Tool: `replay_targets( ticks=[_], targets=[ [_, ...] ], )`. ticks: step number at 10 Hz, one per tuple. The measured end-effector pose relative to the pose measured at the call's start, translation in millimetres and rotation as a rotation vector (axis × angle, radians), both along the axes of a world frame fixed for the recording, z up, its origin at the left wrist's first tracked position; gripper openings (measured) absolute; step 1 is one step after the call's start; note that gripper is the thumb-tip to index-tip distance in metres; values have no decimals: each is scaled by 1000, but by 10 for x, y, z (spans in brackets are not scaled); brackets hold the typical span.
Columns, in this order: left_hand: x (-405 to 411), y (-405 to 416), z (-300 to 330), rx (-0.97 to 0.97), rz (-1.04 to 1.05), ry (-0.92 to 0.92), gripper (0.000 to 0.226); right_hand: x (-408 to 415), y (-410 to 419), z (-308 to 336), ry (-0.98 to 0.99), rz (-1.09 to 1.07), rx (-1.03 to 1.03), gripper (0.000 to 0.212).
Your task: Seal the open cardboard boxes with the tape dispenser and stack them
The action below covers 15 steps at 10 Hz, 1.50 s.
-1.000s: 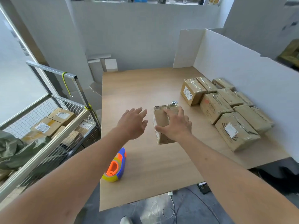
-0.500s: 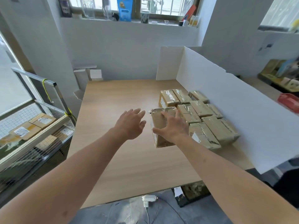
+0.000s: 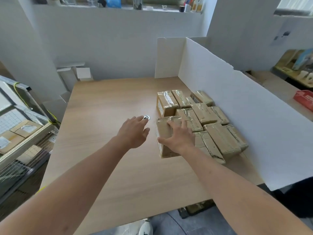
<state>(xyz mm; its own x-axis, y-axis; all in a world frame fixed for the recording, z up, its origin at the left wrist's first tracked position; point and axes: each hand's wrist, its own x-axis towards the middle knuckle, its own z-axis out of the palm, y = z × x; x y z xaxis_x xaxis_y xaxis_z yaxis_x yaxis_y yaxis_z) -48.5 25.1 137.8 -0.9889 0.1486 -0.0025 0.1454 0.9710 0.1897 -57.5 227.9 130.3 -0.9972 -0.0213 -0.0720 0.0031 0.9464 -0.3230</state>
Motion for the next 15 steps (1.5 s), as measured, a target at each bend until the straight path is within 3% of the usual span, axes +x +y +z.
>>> replay_targets(
  ticks=[4, 10, 12, 13, 15],
  targets=[
    [-1189, 73, -706, -6, -33, -145, 47, -1142, -12, -684, -106, -2, 12, 89],
    [-2025, 385, -1858, 133, 119, -288, 56, -2114, 132, -1993, 18, 45, -10, 80],
    [-2040, 458, -1923, 150, 129, -307, 56, -2145, 200, -2058, 44, 184, 118, 86],
    [-2033, 462, -1863, 145, 130, -305, 56, -2153, 212, -2000, -24, 191, 85, 89],
    [-1894, 378, -1609, 114, 124, -264, 56, -2086, 164, -1693, -31, 238, -7, 62]
  ],
)
